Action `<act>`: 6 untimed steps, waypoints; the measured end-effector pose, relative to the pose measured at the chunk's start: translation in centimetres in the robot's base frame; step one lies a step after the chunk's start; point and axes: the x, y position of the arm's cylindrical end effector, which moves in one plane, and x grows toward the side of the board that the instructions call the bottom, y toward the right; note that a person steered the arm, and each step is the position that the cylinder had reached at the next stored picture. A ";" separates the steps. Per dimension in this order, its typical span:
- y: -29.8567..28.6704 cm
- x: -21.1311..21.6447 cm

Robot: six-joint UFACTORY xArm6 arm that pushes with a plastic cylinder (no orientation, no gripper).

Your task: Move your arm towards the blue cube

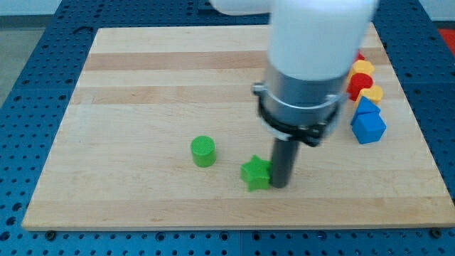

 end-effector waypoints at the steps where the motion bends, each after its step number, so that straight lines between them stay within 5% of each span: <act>1: -4.1 -1.2; 3: -1.5 -0.4; 6: 22.1 -2.1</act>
